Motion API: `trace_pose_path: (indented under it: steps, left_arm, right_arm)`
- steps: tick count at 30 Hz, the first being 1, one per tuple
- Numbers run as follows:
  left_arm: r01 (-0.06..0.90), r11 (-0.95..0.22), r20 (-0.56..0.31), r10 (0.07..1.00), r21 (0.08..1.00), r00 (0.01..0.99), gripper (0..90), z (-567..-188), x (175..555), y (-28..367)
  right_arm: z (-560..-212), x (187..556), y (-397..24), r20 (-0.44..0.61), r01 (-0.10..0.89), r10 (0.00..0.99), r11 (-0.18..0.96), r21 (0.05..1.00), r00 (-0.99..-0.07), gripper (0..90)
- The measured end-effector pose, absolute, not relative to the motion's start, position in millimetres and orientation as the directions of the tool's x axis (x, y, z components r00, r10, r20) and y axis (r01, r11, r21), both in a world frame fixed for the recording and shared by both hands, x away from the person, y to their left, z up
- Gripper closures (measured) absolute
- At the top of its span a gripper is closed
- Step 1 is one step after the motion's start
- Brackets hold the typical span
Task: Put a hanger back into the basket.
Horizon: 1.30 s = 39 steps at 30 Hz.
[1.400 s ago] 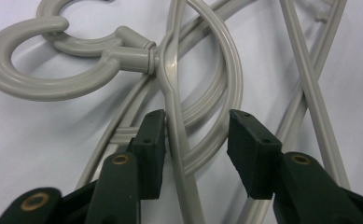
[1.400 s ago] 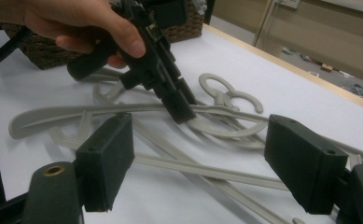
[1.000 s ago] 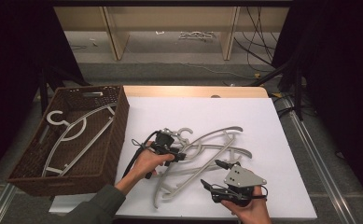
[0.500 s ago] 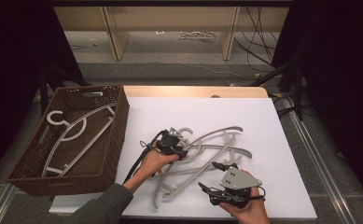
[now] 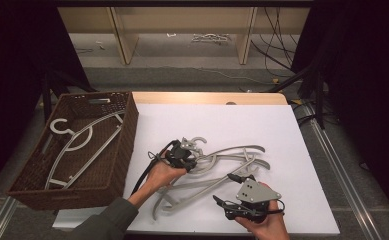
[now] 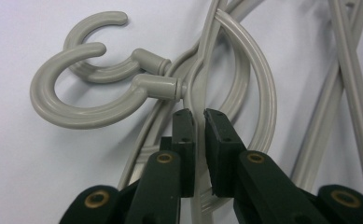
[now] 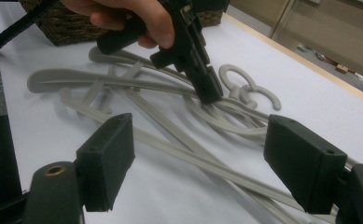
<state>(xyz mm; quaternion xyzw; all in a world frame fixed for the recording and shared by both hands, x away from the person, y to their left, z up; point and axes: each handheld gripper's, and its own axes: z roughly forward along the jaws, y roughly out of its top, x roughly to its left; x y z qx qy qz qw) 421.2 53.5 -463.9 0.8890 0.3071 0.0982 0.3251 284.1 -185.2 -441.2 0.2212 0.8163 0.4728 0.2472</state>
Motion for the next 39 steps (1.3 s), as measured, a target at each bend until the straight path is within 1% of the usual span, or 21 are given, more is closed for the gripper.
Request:
trace_pose_path:
  steps: [3, 5, 6, 7, 9, 11, 16, 17, 23, 24, 26, 31, 32, 35, 37, 39]
  left_arm:
    - [0.486, -0.611, -0.029, 0.604, 0.625, 0.797, 82.7, -461.1, 417.2, 59.9]
    - [0.489, -0.632, -0.025, 0.597, 0.601, 0.802, 82.7, -461.6, 416.2, 64.4]
    - [0.501, -0.638, -0.04, 0.594, 0.585, 0.803, 82.7, -462.9, 416.5, 66.9]
    - [0.509, -0.625, -0.051, 0.601, 0.592, 0.798, 82.7, -464.7, 416.8, 69.8]
    - [0.524, -0.628, -0.079, 0.594, 0.575, 0.8, 82.6, -463.3, 419.7, 73.2]
    - [0.545, -0.614, -0.101, 0.606, 0.571, 0.789, 82.5, -464.3, 420.5, 73.0]
    - [0.565, -0.619, -0.121, 0.609, 0.546, 0.784, 80.7, -467.9, 423.7, 73.1]
    - [0.562, -0.637, -0.114, 0.603, 0.527, 0.79, 80.3, -470.5, 424.0, 72.0]
    - [0.554, -0.645, -0.095, 0.603, 0.526, 0.792, 81.3, -472.4, 422.8, 67.2]
    - [0.553, -0.645, -0.095, 0.602, 0.527, 0.793, 81.4, -472.2, 422.9, 67.3]
    - [0.535, -0.651, -0.067, 0.6, 0.538, 0.797, 81.7, -469.5, 423.1, 68.4]
    - [0.521, -0.639, -0.075, 0.589, 0.566, 0.804, 81.9, -460.4, 422.3, 72.8]
    - [0.533, -0.608, -0.093, 0.604, 0.588, 0.792, 81.9, -459.4, 421.0, 72.4]
    - [0.509, -0.621, -0.075, 0.588, 0.596, 0.805, 81.9, -450.2, 423.1, 76.7]
    - [0.517, -0.58, -0.081, 0.612, 0.63, 0.786, 81.9, -444.8, 422.2, 76.7]
    - [0.512, -0.554, -0.093, 0.614, 0.657, 0.784, 82.0, -437.4, 421.8, 78.2]
  right_arm:
    - [-441.0, 284.0, -185.5, -0.193, 0.128, 0.595, 0.455, 0.881, -0.78, 25.6]
    - [-440.9, 284.0, -185.7, -0.193, 0.129, 0.595, 0.455, 0.881, -0.78, 25.5]
    - [-440.9, 283.9, -185.6, -0.194, 0.127, 0.595, 0.454, 0.882, -0.78, 25.6]
    - [-440.8, 283.8, -185.4, -0.193, 0.127, 0.596, 0.453, 0.883, -0.779, 25.5]
    - [-440.9, 283.9, -185.2, -0.194, 0.127, 0.596, 0.454, 0.882, -0.779, 25.5]
    - [-440.1, 283.8, -185.7, -0.19, 0.136, 0.59, 0.462, 0.876, -0.785, 25.5]
    - [-441.0, 284.3, -185.5, -0.191, 0.131, 0.597, 0.454, 0.882, -0.779, 25.5]
    - [-441.0, 284.3, -185.5, -0.192, 0.13, 0.597, 0.453, 0.882, -0.779, 25.5]
    - [-440.4, 284.3, -185.9, -0.191, 0.132, 0.594, 0.456, 0.88, -0.781, 25.5]
    - [-440.4, 284.3, -185.9, -0.191, 0.131, 0.594, 0.455, 0.881, -0.781, 25.6]
    - [-440.3, 284.1, -186.0, -0.19, 0.132, 0.595, 0.455, 0.881, -0.781, 25.6]
    - [-440.3, 284.1, -186.0, -0.19, 0.132, 0.595, 0.455, 0.881, -0.781, 25.6]
    - [-440.3, 284.2, -186.0, -0.19, 0.132, 0.596, 0.454, 0.881, -0.78, 25.5]
    - [-440.2, 284.2, -186.0, -0.19, 0.132, 0.596, 0.454, 0.881, -0.78, 25.5]
    - [-440.1, 284.2, -186.1, -0.191, 0.131, 0.596, 0.454, 0.882, -0.78, 25.5]
    - [-440.1, 284.2, -186.2, -0.191, 0.131, 0.597, 0.453, 0.882, -0.779, 25.5]
